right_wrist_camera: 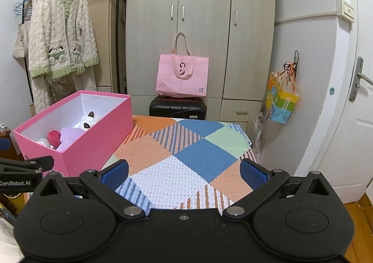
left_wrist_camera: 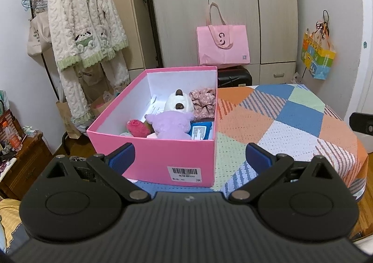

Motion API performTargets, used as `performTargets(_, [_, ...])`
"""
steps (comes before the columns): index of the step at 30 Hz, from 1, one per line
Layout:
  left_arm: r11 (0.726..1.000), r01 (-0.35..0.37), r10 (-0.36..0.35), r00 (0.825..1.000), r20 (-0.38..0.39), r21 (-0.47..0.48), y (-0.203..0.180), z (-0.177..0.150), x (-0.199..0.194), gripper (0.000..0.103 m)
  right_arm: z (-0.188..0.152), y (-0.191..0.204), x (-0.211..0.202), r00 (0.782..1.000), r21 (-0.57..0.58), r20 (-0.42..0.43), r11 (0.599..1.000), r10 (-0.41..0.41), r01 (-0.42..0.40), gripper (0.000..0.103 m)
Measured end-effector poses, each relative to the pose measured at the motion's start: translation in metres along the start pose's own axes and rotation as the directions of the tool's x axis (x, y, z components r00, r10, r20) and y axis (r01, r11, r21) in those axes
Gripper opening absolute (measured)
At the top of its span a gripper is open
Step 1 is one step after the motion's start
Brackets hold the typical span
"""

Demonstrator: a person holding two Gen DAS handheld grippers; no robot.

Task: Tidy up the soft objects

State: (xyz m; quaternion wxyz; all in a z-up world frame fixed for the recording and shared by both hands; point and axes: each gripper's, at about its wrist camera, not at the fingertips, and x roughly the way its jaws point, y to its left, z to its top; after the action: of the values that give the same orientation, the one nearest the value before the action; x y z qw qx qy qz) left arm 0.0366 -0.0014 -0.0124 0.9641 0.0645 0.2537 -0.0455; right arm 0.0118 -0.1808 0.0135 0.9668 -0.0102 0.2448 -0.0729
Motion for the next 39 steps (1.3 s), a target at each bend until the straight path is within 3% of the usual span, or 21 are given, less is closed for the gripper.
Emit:
performTargets(16, [1.000, -0.010, 0.010, 0.999, 0.043, -0.011, 0.0044, -0.0010, -0.0055, 0.103, -0.0021, 0.0014, -0.0049, 0.999, 0.000, 0.035, 1.000, -0.003, 0.003, 0.103])
performTargets(39, [1.000, -0.006, 0.006, 0.999, 0.043, -0.002, 0.0051, -0.0008, -0.0049, 0.103, -0.0038, 0.0030, -0.0040, 0.999, -0.015, 0.033, 1.000, -0.008, 0.009, 0.103])
